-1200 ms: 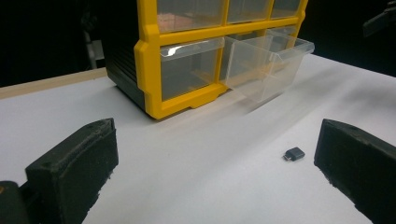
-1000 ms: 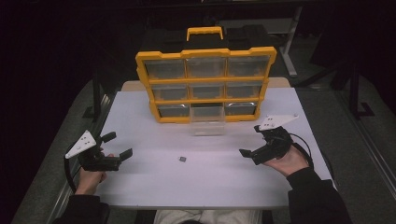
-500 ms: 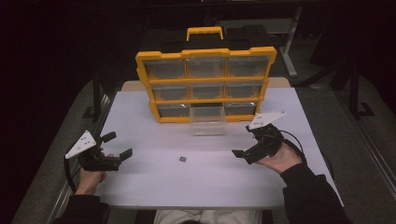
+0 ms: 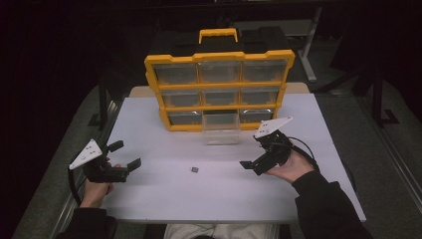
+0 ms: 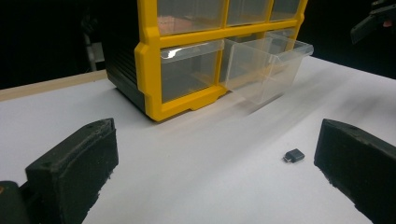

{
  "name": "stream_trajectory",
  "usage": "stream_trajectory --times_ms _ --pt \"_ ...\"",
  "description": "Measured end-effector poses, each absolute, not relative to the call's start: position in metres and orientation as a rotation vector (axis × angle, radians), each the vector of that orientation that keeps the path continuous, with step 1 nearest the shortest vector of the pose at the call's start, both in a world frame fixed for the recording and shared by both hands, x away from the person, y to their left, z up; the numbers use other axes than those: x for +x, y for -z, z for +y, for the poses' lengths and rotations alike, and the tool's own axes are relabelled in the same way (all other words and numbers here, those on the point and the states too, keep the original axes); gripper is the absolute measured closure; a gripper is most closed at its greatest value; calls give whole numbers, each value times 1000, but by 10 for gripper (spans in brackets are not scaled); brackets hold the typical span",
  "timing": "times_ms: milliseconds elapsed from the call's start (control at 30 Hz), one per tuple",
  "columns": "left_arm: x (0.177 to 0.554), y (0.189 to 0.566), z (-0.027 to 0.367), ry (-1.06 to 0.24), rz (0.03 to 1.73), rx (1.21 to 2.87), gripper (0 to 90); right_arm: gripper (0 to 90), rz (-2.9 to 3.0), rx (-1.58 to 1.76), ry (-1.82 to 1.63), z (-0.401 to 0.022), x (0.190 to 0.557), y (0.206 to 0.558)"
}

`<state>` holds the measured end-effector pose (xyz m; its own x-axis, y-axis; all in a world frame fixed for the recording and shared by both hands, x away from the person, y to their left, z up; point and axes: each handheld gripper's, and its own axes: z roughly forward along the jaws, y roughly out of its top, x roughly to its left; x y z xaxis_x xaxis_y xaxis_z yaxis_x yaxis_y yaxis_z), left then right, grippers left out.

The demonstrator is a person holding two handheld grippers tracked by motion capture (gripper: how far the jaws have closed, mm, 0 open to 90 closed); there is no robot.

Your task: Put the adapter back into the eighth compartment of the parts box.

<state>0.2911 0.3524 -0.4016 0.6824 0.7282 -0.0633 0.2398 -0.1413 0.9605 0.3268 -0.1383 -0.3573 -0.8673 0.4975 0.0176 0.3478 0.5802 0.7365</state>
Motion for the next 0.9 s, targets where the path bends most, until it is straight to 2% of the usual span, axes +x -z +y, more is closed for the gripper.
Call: stream_trajectory --times_ms 900 --pt "291 402 352 -510 783 1707 0 0 2739 610 -1082 -98 336 357"
